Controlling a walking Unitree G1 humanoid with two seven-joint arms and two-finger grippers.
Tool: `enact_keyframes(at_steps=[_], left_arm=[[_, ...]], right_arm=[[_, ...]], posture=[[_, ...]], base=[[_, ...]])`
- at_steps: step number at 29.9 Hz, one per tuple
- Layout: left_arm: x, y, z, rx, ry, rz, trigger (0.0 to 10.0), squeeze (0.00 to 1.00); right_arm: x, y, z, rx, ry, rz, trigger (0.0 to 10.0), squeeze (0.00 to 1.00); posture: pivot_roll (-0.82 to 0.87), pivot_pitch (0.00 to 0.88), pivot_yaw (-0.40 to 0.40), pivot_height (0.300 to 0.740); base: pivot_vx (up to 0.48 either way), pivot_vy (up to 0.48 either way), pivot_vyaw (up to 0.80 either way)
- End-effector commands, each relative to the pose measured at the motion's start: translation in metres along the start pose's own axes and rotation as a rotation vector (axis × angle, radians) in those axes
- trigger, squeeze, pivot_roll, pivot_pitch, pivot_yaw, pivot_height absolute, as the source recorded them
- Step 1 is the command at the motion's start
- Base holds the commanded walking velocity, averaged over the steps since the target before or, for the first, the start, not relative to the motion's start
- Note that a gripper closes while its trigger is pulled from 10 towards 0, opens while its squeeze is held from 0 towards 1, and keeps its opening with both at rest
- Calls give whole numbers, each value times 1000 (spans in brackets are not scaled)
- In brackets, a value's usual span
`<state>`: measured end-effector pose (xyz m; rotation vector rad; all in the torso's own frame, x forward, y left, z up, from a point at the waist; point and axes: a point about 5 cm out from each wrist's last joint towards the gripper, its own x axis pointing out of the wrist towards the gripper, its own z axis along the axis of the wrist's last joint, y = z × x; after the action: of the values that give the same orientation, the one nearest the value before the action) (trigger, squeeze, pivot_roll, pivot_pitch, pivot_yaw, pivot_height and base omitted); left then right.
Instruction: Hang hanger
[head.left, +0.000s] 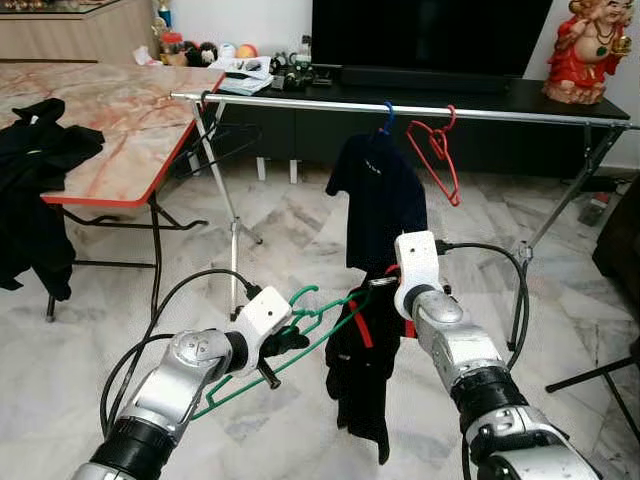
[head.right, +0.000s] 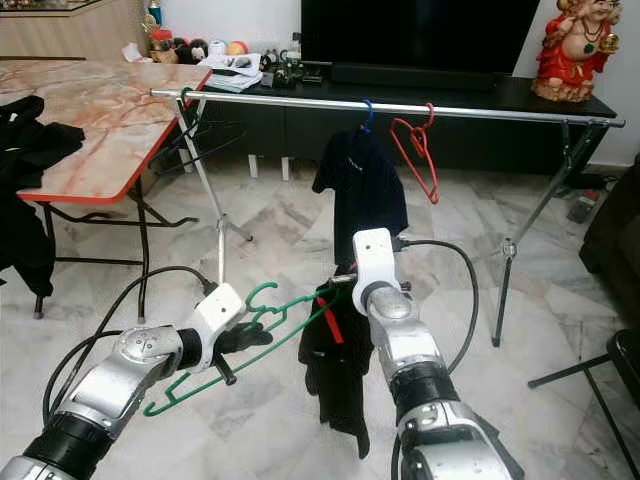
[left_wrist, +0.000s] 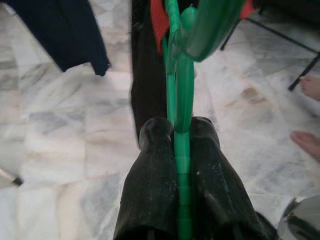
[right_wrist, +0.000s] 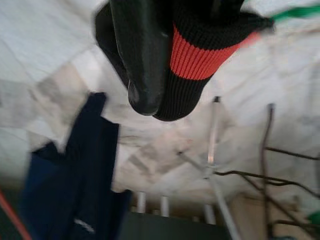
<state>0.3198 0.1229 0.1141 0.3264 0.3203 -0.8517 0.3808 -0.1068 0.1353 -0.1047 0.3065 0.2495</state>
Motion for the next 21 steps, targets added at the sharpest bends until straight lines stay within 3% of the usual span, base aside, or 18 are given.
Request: enact_keyframes(at_steps=[1, 10, 14, 15, 17, 21], left_arm=[[0, -1, 7, -6, -44, -21, 10000, 0], [-2, -3, 9, -24, -74, -47, 10000, 0], [-1, -3, 9, -25, -73, -46, 10000, 0], [-1, -5, 9, -30, -77, -58, 10000, 0], [-1, -6, 9, -34, -80, -69, 10000, 0], [0, -7, 9, -39, -84, -68, 10000, 0]], right_arm=[[-2, 9, 14, -18, -53, 55, 10000, 0], [-13, 23, 36, -1, -128, 153, 10000, 0], [-22, 40, 46, 22, -163, 248, 10000, 0], [-29, 54, 47, 13, -174, 352, 10000, 0], [-38, 62, 45, -49, -195, 441, 10000, 0], [-43, 54, 37, -117, -182, 443, 10000, 0]], posture=[[14, 49, -39, 740], [9, 47, -39, 740], [7, 48, -39, 740], [6, 49, -39, 740], [8, 50, -39, 740], [1, 53, -38, 740]], base=[[0, 0, 0], [0, 0, 0], [0, 0, 0], [0, 0, 0], [0, 0, 0], [0, 0, 0]])
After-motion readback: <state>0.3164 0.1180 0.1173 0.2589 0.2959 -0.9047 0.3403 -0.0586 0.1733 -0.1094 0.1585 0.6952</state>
